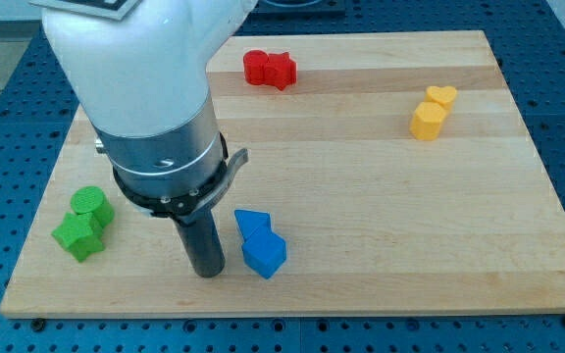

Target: Separate blue cube from the triangle

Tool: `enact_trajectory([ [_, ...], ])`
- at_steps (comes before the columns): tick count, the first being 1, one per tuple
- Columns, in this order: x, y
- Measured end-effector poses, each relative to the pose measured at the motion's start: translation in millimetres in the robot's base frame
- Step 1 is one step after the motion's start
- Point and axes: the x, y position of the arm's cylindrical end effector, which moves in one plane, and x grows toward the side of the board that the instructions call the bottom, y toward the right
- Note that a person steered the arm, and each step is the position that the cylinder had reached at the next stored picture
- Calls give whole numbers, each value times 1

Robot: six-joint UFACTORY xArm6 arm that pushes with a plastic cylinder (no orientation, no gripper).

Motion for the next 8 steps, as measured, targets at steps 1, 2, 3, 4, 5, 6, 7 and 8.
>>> enact_trajectory([
  [1, 0, 0],
  [2, 0, 2],
  [3, 0, 8],
  [4, 0, 16],
  [5, 0, 24],
  [6, 0, 25],
  [7, -4, 27],
  [8, -12, 59],
])
